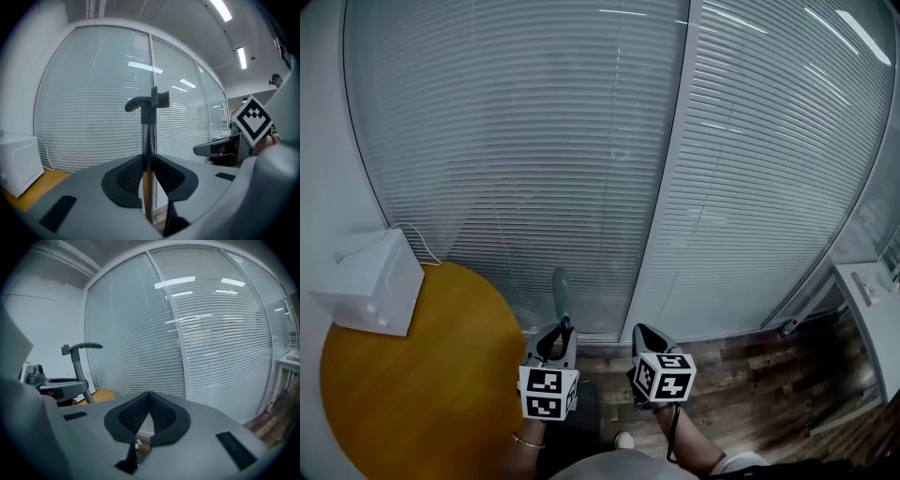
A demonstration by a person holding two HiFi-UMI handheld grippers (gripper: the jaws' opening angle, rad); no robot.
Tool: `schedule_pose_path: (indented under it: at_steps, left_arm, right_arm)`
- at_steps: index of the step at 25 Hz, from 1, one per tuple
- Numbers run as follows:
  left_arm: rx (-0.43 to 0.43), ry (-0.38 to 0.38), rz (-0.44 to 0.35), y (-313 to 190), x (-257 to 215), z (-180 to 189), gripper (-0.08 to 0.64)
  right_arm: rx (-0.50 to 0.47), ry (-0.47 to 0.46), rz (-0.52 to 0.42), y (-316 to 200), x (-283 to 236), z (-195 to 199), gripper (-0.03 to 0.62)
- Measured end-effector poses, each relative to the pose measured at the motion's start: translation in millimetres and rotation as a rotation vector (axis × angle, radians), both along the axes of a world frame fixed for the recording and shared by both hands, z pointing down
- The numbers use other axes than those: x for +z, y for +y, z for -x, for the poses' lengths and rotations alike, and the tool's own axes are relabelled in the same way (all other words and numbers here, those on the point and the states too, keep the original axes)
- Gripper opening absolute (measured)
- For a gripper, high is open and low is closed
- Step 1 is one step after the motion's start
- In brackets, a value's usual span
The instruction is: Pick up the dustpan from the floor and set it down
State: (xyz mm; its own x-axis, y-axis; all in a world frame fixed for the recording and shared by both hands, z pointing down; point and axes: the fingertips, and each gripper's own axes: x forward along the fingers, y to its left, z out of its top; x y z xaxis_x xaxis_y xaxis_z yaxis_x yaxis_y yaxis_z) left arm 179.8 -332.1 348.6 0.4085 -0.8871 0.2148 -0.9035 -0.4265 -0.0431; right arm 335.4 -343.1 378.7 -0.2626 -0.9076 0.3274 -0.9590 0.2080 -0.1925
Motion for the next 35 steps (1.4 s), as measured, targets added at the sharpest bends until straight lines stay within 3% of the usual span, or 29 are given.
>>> schedule_pose_path:
  at_steps: [6,12,35]
  left_arm:
    - [-0.115,-0.016,0.016,-33.2,7.6,1.4,0.086]
    - [-0.177,-0.020,0.016,-56.3,9.1,-4.8,0.086]
    - [-0.089,-0.018,0.097,-136.9,63.6,-20.5,0.086]
  right_arm:
    - [-0.087,0.099,-0.058,-52.5,-5.3,-7.5,0.032]
    - [-0.154,0.068,-0.046,-85.6,-2.6,-6.7,0.032]
    - [-0.042,0.040,0.056,-147.7,57.7,-13.1,0.032]
